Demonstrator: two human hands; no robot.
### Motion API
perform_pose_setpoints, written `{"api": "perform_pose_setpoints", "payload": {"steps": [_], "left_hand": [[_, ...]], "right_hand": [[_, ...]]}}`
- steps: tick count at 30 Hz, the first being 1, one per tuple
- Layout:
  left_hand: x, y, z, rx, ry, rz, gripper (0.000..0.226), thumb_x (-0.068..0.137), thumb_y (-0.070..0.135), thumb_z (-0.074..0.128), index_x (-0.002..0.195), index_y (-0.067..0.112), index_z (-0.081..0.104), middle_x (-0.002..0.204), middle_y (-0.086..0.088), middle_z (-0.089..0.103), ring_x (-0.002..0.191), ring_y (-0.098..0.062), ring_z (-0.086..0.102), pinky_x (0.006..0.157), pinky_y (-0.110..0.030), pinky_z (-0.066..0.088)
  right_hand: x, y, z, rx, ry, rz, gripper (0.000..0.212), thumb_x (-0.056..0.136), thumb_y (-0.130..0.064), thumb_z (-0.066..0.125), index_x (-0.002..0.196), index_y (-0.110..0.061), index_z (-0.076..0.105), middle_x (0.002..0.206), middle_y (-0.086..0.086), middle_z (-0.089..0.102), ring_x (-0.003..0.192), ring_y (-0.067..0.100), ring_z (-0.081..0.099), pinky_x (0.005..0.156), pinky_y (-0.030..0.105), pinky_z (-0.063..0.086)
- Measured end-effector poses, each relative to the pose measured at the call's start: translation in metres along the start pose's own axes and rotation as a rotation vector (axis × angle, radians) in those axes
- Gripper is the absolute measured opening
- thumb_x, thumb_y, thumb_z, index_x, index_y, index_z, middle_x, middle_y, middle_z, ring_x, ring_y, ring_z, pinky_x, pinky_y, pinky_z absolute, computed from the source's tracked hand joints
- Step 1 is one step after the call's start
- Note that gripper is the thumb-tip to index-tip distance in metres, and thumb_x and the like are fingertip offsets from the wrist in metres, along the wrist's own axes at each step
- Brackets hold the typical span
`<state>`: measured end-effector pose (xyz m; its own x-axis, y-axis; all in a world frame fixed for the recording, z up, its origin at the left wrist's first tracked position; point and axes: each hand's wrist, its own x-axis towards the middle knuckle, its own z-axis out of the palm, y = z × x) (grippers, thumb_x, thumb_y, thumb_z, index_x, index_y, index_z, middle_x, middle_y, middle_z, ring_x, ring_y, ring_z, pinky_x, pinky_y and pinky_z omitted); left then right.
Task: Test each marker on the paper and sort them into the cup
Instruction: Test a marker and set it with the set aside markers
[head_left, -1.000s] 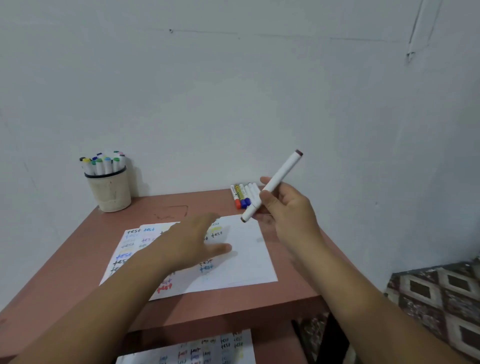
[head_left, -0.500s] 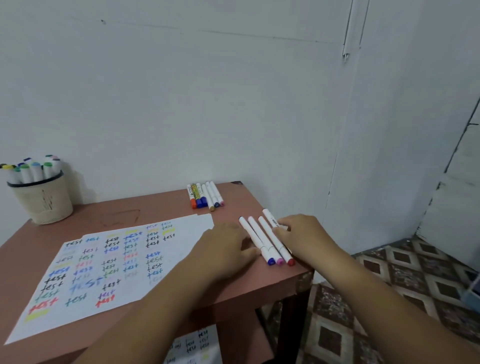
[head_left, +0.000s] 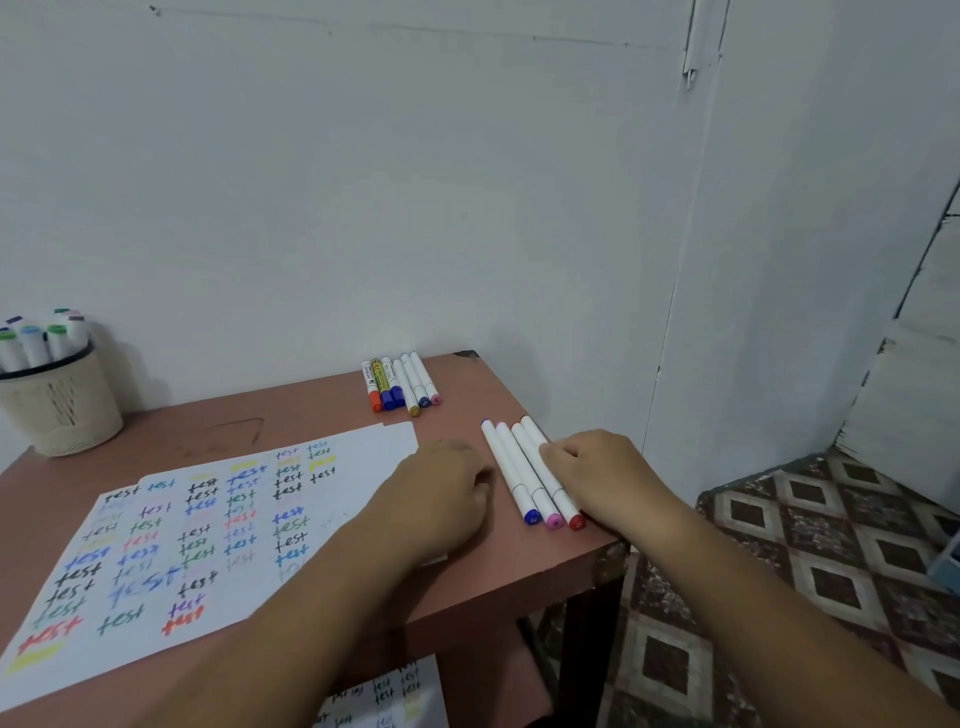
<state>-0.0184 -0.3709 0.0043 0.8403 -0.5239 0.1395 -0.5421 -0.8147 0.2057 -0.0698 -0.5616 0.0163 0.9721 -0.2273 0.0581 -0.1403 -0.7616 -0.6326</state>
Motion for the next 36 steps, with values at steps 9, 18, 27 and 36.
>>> {"api": "perform_pose_setpoints", "payload": {"steps": [9,18,27,36], "left_hand": [[-0.012,-0.033,-0.019,-0.003,0.059,0.025,0.029,0.100,0.032,0.050,0.125,0.028,0.064,0.126,0.011,0.060,0.116,-0.009,0.050,0.102,-0.028,0.043],[-0.030,-0.125,-0.054,-0.009,0.135,-0.288,0.026,0.097,0.046,0.053,0.121,0.039,0.060,0.127,0.017,0.057,0.107,-0.007,0.056,0.090,-0.028,0.048],[-0.038,-0.163,-0.049,-0.160,0.384,-0.243,0.022,0.096,0.042,0.058,0.117,0.038,0.064,0.112,0.028,0.056,0.111,0.002,0.047,0.088,-0.024,0.041],[-0.035,-0.171,-0.041,0.035,0.445,-0.213,0.019,0.095,0.035,0.054,0.093,0.030,0.072,0.091,0.015,0.064,0.091,-0.009,0.056,0.077,-0.032,0.050]], "right_hand": [[0.008,-0.002,-0.006,-0.014,0.108,-0.076,0.042,0.102,-0.037,0.052,0.081,-0.004,0.069,0.079,0.011,0.065,0.072,0.029,0.062,0.068,0.039,0.052],[0.064,-0.101,0.021,-0.144,0.044,-0.338,0.022,0.097,-0.027,0.061,0.090,-0.014,0.077,0.089,-0.001,0.067,0.081,0.016,0.064,0.072,0.033,0.053],[0.163,-0.181,0.100,-0.258,-0.005,-0.187,0.027,0.095,-0.022,0.057,0.069,-0.015,0.051,0.065,0.002,0.053,0.055,0.023,0.052,0.052,0.027,0.035],[0.186,-0.202,0.139,-0.561,-0.009,-0.272,0.017,0.088,-0.002,0.058,0.078,-0.016,0.056,0.077,0.000,0.049,0.075,0.025,0.054,0.049,0.027,0.028]]}}
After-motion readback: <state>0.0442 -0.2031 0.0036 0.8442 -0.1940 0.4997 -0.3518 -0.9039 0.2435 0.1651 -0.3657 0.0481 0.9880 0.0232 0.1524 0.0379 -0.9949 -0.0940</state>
